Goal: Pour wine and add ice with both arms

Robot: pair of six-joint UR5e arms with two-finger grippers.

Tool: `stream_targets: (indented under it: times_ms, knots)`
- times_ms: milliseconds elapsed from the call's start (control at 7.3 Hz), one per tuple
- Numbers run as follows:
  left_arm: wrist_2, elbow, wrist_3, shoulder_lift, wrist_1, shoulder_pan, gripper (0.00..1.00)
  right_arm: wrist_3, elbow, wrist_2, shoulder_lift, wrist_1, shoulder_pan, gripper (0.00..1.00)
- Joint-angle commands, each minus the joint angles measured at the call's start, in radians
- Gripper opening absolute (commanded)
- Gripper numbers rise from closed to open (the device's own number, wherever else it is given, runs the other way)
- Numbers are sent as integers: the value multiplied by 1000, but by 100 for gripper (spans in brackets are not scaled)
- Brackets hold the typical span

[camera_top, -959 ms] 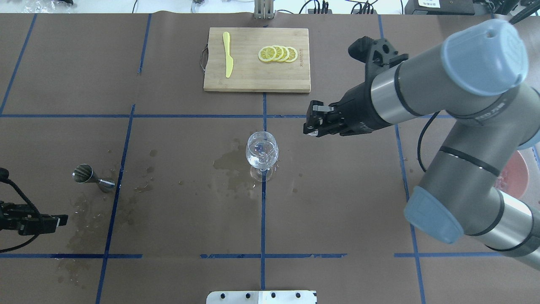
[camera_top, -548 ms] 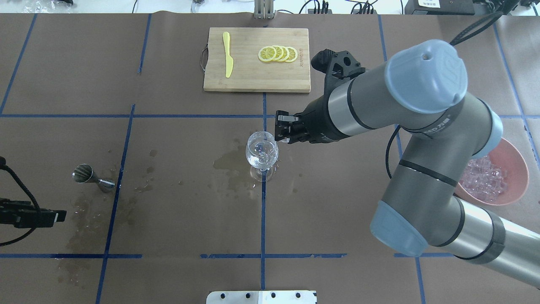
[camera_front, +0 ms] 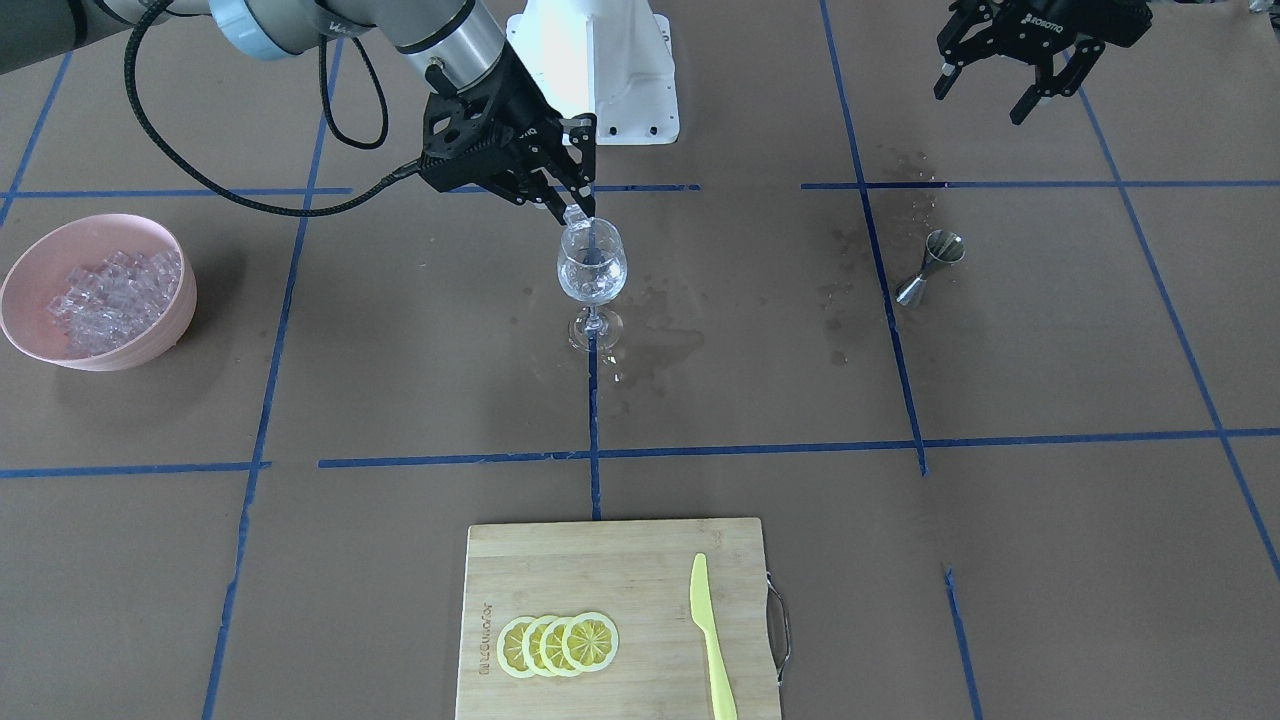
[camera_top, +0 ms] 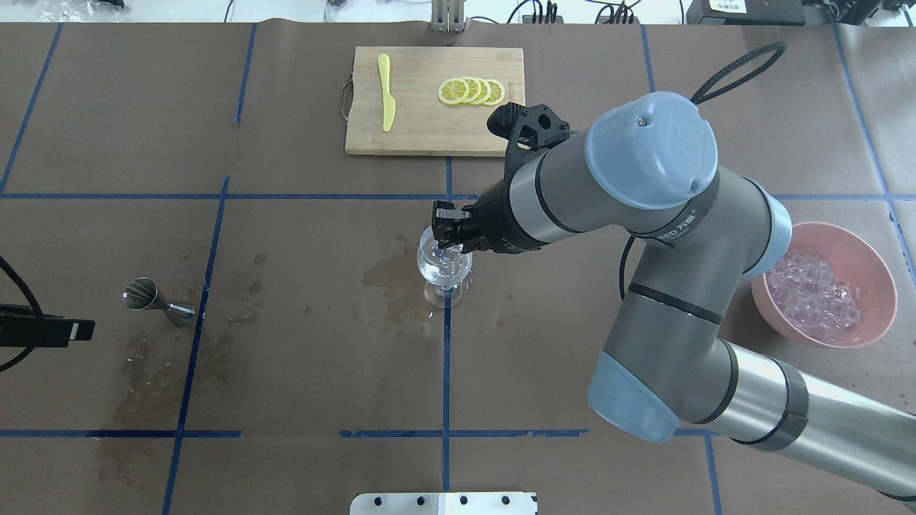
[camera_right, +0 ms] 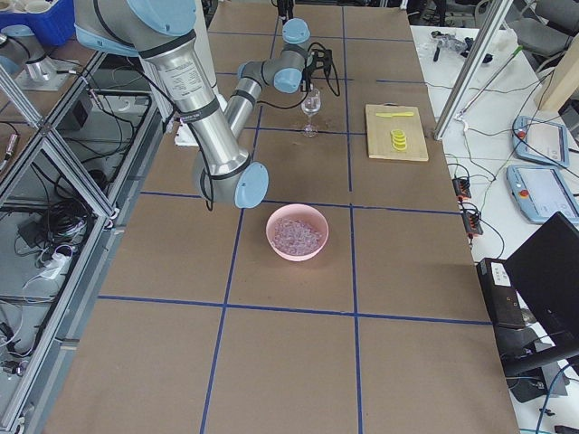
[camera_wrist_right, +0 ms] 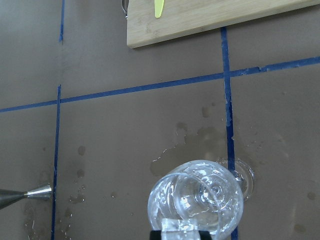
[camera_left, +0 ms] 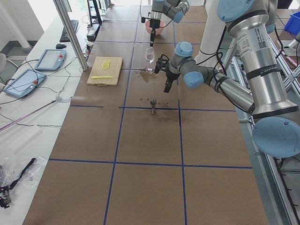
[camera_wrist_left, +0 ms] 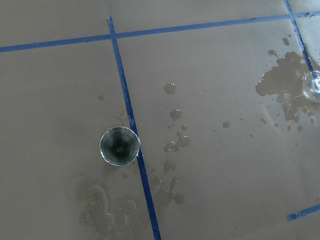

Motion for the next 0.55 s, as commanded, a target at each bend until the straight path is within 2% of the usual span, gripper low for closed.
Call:
stream_targets:
  times_ms: [0, 137, 411]
  knots:
    - [-20, -3, 82, -57, 92, -78, 100, 0, -2, -3, 4, 1, -3, 73]
    - [-47, -10, 131, -97, 170, -124, 100, 2, -2, -6, 4, 1, -3, 99]
    - [-49, 3, 237, -236, 366, -225, 100, 8, -2, -8, 8, -2, -1, 100]
